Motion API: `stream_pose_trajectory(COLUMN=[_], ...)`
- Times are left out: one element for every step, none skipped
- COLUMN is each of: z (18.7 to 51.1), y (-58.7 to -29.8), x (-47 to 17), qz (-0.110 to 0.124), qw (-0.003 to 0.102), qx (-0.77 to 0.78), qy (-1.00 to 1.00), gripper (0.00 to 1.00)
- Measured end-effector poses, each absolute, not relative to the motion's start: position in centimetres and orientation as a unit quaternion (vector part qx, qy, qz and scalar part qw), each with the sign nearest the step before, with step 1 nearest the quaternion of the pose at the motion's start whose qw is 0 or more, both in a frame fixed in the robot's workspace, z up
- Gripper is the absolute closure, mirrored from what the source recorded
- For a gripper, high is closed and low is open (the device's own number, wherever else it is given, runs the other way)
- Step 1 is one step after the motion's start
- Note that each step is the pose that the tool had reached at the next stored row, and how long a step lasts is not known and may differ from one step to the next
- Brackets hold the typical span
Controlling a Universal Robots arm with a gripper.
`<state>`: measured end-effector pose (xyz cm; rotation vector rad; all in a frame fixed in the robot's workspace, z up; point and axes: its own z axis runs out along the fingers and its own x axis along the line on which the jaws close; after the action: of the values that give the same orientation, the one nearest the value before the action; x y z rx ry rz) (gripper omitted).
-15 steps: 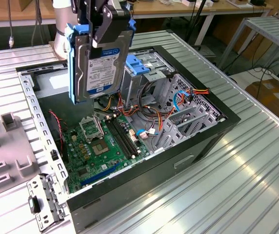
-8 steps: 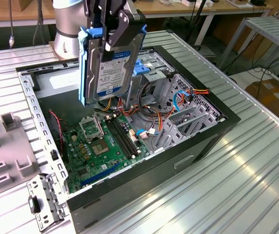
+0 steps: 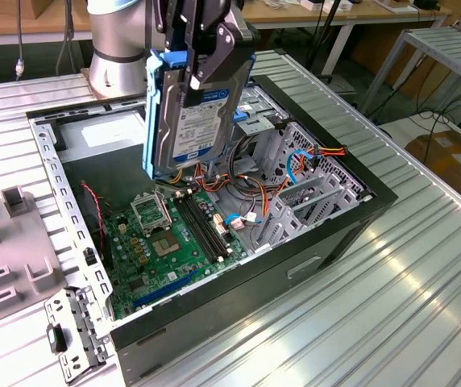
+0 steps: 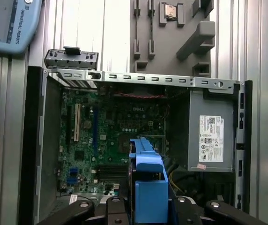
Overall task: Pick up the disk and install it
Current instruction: 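Pick up the disk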
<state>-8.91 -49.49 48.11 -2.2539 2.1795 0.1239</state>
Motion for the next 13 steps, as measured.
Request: stream_pose_trajectory(z=[48.1,48.1,48.1,48.1,48.1,48.1,48.0,48.0,48.0,48.0,48.0,48.0,48.0], y=[-49.6,-49.8,-50.0,-50.1,-50.4,-50.6,-50.8,-51.1,-51.2,-51.4,-51.6,-51.7,-51.9], x=[-8.7,-8.6,-8.5,-8.4,-8.2,-8.1,-7.9,-7.7,-7.6,-7.5,-7.3,-7.2,-7.1], qz=[0.040,0.040,0.040,0.040,0.040,0.040,0.040,0.040,0.040,0.040,0.040,0.040,0.040], qw=[0.002,0.002,0.002,0.002,0.002,0.002,0.002,0.002,0.002,0.002,0.002,0.002,0.002], qx=[-0.718,-0.718,-0.718,-0.718,-0.718,-0.718,-0.718,-0.718,-0.718,-0.718,-0.718,-0.718,-0.718], qy=[0.695,0.695,0.695,0.695,0.695,0.695,0.695,0.695,0.695,0.695,0.695,0.695,0.695], gripper=[0.63,0.63,0.63,0.63,0.63,0.63,0.63,0.63,0.63,0.63,0.63,0.63,0.63])
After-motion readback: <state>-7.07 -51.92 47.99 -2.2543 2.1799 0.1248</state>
